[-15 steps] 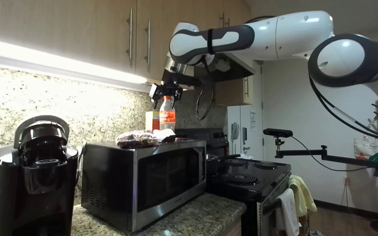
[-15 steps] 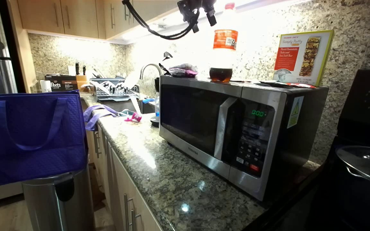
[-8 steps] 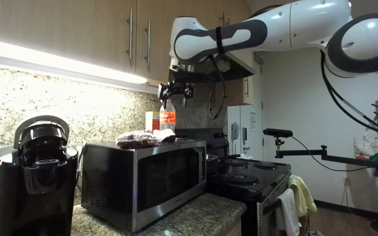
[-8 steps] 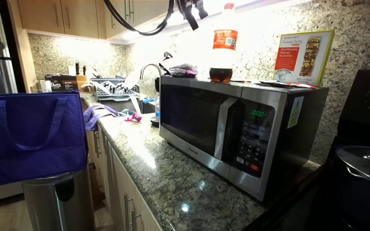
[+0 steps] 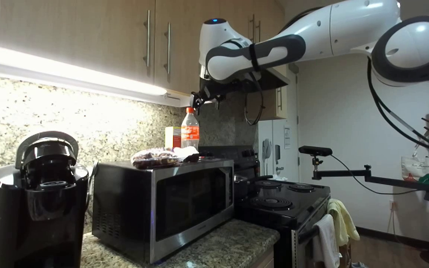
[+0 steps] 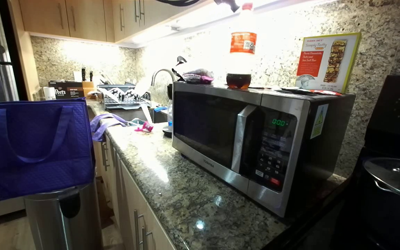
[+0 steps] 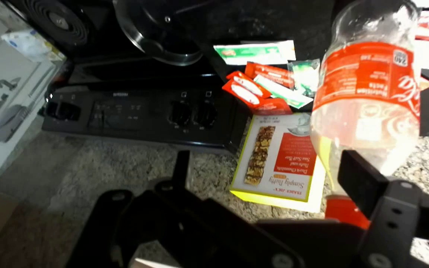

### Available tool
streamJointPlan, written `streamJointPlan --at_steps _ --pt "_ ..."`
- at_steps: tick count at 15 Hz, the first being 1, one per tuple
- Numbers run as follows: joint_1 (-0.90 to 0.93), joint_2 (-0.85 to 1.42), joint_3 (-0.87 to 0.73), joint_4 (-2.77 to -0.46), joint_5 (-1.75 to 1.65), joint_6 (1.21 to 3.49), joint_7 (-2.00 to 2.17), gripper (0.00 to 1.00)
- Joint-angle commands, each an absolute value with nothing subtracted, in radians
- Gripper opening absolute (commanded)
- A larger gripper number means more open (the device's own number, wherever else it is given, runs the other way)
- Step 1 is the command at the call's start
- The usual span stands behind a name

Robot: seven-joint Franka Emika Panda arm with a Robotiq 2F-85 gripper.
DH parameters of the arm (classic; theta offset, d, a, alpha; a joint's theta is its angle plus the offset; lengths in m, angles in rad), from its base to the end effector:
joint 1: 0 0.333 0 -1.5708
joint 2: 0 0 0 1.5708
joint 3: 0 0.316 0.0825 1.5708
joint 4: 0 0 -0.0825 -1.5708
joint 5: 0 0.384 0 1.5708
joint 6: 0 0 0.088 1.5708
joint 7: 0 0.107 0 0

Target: Place the coca-cola bottle in the blue bag

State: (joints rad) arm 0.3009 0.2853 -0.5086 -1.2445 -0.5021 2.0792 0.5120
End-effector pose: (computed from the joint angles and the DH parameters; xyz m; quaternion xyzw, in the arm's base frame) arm 0.6597 -0.1011 0.6953 0.8782 -0.2447 0.3199 0.2579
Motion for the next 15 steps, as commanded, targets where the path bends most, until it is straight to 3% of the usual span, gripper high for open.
streamJointPlan --at_steps 1,9,11,15 --pt "0.282 0.296 -0.502 -1.248 -0.505 2.196 0.413 1.0" --pt "0.237 0.295 -0.471 -1.326 -0.364 2.462 0.318 1.0" --pt "0.206 0.292 -0.448 -1.36 -0.278 2.549 0.265 0.73" --pt "0.15 0.285 -0.391 -1.409 -0.119 2.646 0.142 0.45"
